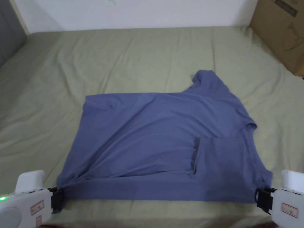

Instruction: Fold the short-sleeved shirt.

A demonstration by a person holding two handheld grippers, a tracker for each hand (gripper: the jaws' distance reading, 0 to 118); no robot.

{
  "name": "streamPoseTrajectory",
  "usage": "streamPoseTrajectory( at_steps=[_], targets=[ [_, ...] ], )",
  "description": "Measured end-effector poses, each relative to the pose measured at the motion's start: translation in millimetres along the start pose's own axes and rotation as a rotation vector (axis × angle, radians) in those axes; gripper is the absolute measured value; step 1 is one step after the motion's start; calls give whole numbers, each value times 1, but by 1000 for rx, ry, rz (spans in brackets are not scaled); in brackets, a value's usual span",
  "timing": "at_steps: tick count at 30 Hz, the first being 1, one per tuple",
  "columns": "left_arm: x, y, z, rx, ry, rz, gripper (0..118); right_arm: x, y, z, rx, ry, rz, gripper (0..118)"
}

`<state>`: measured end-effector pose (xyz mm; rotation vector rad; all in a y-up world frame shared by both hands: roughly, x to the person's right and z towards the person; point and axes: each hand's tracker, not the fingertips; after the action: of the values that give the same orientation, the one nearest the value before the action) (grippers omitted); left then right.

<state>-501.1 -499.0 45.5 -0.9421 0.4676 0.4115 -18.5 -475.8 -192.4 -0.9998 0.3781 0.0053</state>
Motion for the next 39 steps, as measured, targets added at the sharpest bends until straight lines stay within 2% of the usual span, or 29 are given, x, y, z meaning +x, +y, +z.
streamPoseTrajectory(
  at_steps=[4, 5, 7, 8, 9, 11, 12, 13, 14, 16, 19, 21, 27, 31, 34, 35, 36, 37, 38, 39],
  targets=[
    [6, 1, 11, 45, 23, -22, 1, 3, 2, -2, -7, -8, 14, 6],
    [4, 2, 12, 51, 26, -10, 2, 3, 5, -5, -13, -26, 27, 11],
    [4, 2, 15, 50, 25, 16, 1, 4, 10, -13, -35, -59, 51, 54],
    [3, 1, 15, 49, 26, 20, 1, 6, 13, -18, -47, -62, 52, 65],
    [4, -1, 17, 50, 28, 18, 1, 10, 16, -23, -40, -52, 42, 66],
    [10, -2, 18, 48, 36, 2, 1, 15, 20, -34, -105, -52, 2, 63],
    [12, -3, 18, 41, 48, -17, 1, 17, 20, -37, -109, -37, 19, 42],
    [13, -4, 19, 41, 59, -29, 1, 16, 18, -39, -104, -39, 42, 13],
    [10, -1, 15, 40, 59, -34, 2, 15, 17, -42, -127, -41, 62, 3],
    [10, 0, 16, 36, 64, -41, 1, 14, 17, -40, -143, -2, 54, 3],
    [10, 5, 16, 36, 71, -44, 1, 15, 22, -34, -116, -11, 49, 3],
    [8, 8, 23, 44, 65, -42, 1, 18, 29, -27, -91, 6, -2, 3],
    [21, 56, 37, 92, 72, -96, 2, 15, 82, -3, -24, 51, -3, 3],
    [34, 104, 12, 86, 97, -185, 1, 8, 131, -28, 10, 34, 25, 3],
    [37, 132, -24, 63, 91, -199, 2, 3, 159, -70, -23, 3, 23, 3],
    [37, 139, -36, 48, 83, -204, 9, -1, 163, -82, -32, -11, 15, 3],
    [37, 141, -44, 34, 91, -195, 35, -2, 165, -93, -52, -21, 30, 4],
    [35, 143, -52, 1, 129, -185, 64, -4, 167, -102, -79, -51, 43, 11],
    [34, 143, -58, -33, 136, -177, 89, -5, 167, -106, -85, -71, 40, 28],
    [31, 141, -56, -27, 130, -163, 105, -5, 167, -107, -93, -89, 37, 58]
  ],
)
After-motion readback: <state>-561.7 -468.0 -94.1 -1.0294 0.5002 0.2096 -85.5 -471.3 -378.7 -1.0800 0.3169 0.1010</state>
